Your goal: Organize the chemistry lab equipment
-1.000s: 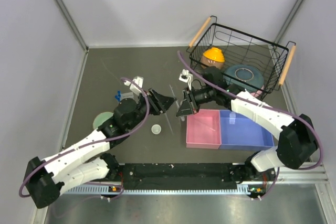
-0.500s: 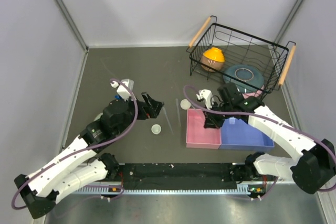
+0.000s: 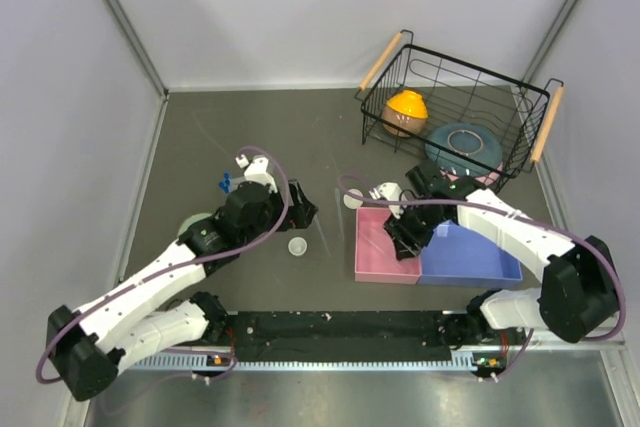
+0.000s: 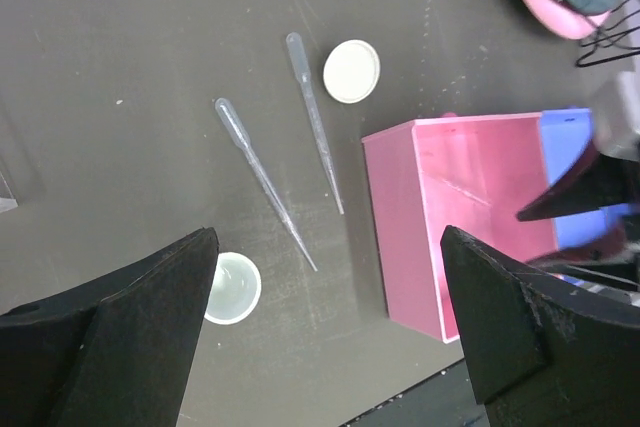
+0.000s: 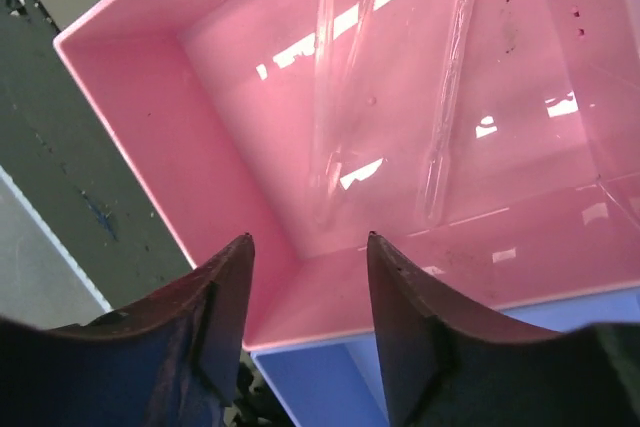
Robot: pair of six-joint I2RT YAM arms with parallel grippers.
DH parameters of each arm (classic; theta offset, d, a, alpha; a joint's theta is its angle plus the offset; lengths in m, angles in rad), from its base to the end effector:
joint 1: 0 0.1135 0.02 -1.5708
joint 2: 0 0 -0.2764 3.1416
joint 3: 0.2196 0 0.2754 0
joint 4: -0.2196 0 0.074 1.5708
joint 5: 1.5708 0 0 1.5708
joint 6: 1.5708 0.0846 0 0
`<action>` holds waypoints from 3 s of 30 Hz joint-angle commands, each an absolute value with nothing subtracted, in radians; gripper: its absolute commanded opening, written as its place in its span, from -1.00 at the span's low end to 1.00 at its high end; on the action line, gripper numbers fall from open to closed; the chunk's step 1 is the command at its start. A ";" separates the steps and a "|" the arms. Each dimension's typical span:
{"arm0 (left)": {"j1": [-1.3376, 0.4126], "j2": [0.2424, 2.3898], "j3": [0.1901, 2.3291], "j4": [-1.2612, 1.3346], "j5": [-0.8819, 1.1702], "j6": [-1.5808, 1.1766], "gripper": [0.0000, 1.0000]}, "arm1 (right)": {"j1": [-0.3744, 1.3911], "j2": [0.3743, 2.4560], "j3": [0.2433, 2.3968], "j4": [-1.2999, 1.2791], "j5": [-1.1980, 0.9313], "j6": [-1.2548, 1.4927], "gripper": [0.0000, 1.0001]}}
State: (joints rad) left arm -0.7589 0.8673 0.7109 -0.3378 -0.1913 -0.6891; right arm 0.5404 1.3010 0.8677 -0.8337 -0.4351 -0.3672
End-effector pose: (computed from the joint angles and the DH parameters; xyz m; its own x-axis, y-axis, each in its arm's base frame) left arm 0.1956 -0.1633 0.2672 -0.6180 -0.2743 -0.7368 0.2089 0.8462 -0.4902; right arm 0.2051 0.1646 0.1777 -0.5574 -0.7141 -0.4236 -0.8301 0.4890 0.2680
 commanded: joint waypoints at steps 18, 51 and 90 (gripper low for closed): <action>-0.653 1.695 1.204 -0.472 0.098 -0.647 0.22 | 0.233 1.321 1.109 -0.922 -1.029 -0.604 0.13; -0.772 2.046 1.571 -0.764 -0.147 -0.698 -0.21 | 0.189 1.296 1.031 -0.920 -1.120 -0.667 0.14; -0.782 1.642 1.295 -0.534 -0.163 -0.664 -1.00 | 0.192 1.316 1.097 -0.934 -1.161 -0.641 0.17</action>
